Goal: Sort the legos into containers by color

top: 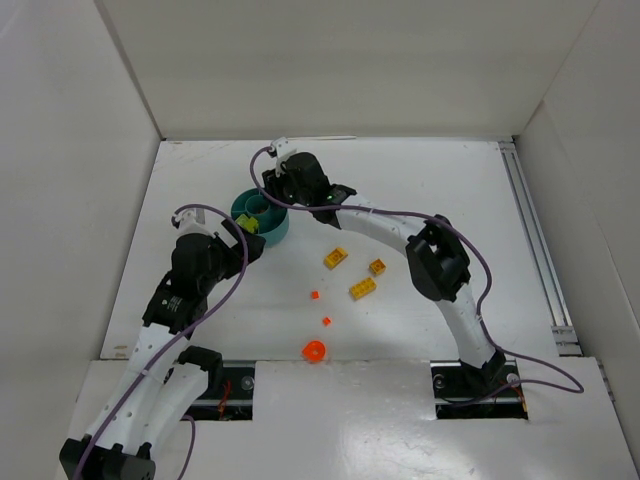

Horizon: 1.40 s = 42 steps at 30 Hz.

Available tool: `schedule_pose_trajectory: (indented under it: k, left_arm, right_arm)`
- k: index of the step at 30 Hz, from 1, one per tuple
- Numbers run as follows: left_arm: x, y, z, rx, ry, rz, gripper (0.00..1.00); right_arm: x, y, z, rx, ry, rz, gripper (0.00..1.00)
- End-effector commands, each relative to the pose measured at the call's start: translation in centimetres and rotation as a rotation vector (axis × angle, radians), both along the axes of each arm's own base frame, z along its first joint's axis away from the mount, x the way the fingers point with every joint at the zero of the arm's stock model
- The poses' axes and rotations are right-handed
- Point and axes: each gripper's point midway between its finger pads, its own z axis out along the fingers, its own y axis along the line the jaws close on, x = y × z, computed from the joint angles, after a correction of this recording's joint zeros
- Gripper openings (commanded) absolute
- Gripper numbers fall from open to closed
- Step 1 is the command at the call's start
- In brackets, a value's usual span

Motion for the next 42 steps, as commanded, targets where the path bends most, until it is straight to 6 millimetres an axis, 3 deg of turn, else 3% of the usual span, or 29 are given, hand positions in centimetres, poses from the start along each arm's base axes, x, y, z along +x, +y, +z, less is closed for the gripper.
schedule_pose_trajectory:
  k: [1,9,10,11,14,17,18,19,21,24,25,26,28,29,30,31,32,33,36,38,39,42]
  left_arm:
    - [0.4,-0.5,2.4,-0.013,-0.078,-0.027,1.0]
    - [0.2,-0.6,2.8,-0.008,-0.08,-0.04,1.0]
    - [0.2,-0.6,2.8,-0.008,-0.08,-0.04,1.0]
    - [0.1,-0.6,3.0,-0.011,-0.088,-0.04,1.0]
    - [0.0,-0.7,3.0,-0.004,-0.081,-0.052,1.0]
    - [0.1,-1.1,3.2,-0.011,-0.076,-0.07,1.0]
    - [0.1,-1.1,2.7,-0.006,-0.057,-0.07,1.0]
    - [0.0,-1.4,2.5,-0.004,-0.049,-0.095,1.0]
    - [-0.2,-2.0,2.2,-0.002,-0.039,-0.13,1.0]
    - [-0.4,-3.2,1.8,-0.014,-0.03,-0.195,1.0]
    - [-0.9,-3.8,1.3,-0.009,-0.02,-0.229,1.0]
    - [-0.8,-4.0,1.3,-0.015,-0.02,-0.24,1.0]
    - [-1.7,-5.0,0.3,-0.01,0.003,-0.286,1.0]
    - [-2.0,-5.5,-0.1,-0.008,0.012,-0.306,1.0]
    - [-3.0,-6.7,-1.2,-0.001,0.039,-0.361,1.0]
    - [-3.3,-7.4,-1.0,-0.012,0.036,-0.373,1.0]
    - [-4.1,-8.0,-2.5,-0.004,0.076,-0.394,1.0]
    - [-4.6,-8.5,-2.9,0.0,0.087,-0.407,1.0]
    - [-7.3,-10.7,-6.2,0.038,0.184,-0.444,0.93]
    - [-9.7,-12.0,-8.0,0.079,0.23,-0.491,0.91]
    - [-10.5,-12.2,-8.9,0.084,0.259,-0.498,0.85]
    - [-12.6,-13.3,-9.4,0.012,0.292,-0.534,0.73]
  right_arm:
    - [0.0,0.4,3.9,0.088,-0.063,0.013,0.53]
    - [-0.7,0.0,4.9,0.108,-0.066,0.02,0.6]
    - [-0.9,-0.2,5.3,0.112,-0.069,0.02,0.6]
    - [-1.1,-0.5,7.0,0.125,-0.095,0.023,0.62]
    - [-1.5,-1.7,8.0,0.105,-0.133,0.013,0.67]
    - [-1.8,-3.6,10.3,0.117,-0.168,-0.019,0.68]
    - [-2.4,-4.3,12.2,0.137,-0.187,-0.02,0.68]
    - [-3.0,-4.9,11.4,0.116,-0.178,-0.017,0.68]
    - [-3.9,-6.3,11.7,0.103,-0.186,-0.029,0.68]
    - [-6.5,-10.6,11.4,0.051,-0.2,-0.077,0.75]
    - [-8.0,-12.7,13.9,0.076,-0.243,-0.095,0.83]
    - [-9.4,-14.6,10.1,0.015,-0.196,-0.109,0.87]
    - [-11.3,-18.0,9.0,-0.009,-0.197,-0.162,0.96]
    - [-13.5,-20.7,8.1,-0.012,-0.202,-0.18,1.0]
    - [-14.4,-22.3,7.7,-0.012,-0.199,-0.208,1.0]
    - [-15.6,-23.7,6.7,-0.037,-0.182,-0.215,1.0]
    - [-17.2,-25.3,8.0,0.007,-0.206,-0.221,1.0]
    - [-18.2,-26.4,5.9,-0.027,-0.179,-0.218,1.0]
    - [-20.7,-29.0,3.7,-0.069,-0.147,-0.214,1.0]
    - [-21.8,-29.6,2.3,-0.097,-0.116,-0.192,1.0]
    - [-22.1,-29.9,2.6,-0.087,-0.113,-0.195,1.0]
    - [-23.1,-29.6,1.3,-0.104,-0.083,-0.151,0.98]
